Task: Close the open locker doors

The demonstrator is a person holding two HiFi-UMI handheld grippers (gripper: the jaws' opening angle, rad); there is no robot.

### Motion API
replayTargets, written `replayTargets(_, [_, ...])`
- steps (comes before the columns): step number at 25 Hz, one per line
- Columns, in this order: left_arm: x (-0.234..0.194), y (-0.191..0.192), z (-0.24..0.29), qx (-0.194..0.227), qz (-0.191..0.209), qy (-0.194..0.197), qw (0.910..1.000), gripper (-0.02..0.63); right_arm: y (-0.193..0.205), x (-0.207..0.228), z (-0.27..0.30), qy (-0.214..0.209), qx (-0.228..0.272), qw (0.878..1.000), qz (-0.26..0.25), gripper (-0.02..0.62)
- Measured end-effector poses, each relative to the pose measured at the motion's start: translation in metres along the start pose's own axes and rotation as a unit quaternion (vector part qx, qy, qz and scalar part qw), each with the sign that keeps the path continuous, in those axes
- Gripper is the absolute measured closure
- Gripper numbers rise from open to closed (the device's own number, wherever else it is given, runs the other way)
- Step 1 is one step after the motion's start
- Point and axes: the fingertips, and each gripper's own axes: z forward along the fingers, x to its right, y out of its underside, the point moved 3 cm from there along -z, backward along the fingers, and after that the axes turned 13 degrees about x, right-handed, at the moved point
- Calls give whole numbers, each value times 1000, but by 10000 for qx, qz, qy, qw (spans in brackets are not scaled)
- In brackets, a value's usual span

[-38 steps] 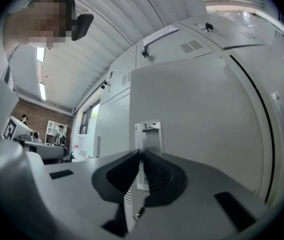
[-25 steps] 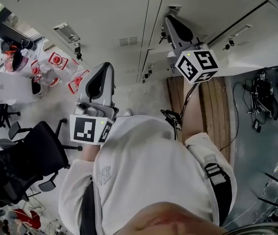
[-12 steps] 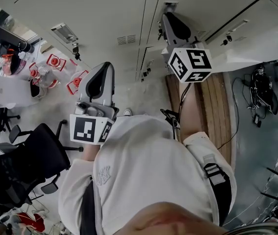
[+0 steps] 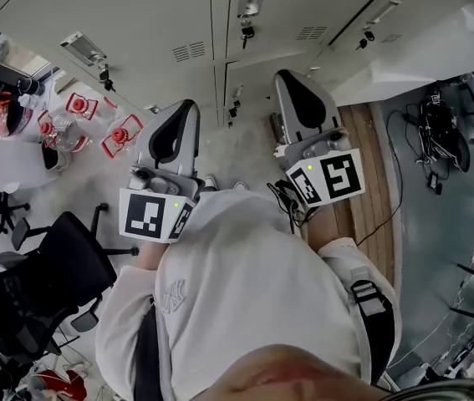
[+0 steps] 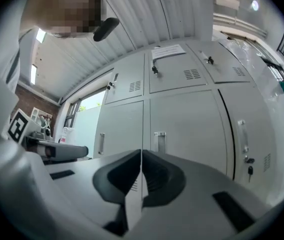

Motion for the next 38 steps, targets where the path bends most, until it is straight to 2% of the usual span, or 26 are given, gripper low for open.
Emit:
replayTargets(7, [43, 27, -7, -189, -86, 125, 9997, 621, 35, -13, -66, 137, -394, 9975, 567, 581])
replayTargets(12, [61, 36, -18, -295, -89, 45, 9995, 621, 41, -15, -90, 139, -531, 9962, 675, 581])
replayTargets(22, [61, 27, -30, -264, 49, -181, 9995, 621, 35, -23, -89, -106, -455, 9967, 668, 581])
replayTargets(38, [62, 23, -29, -228, 69, -145, 9996, 621, 34, -25, -88, -116, -462, 9967, 657, 581])
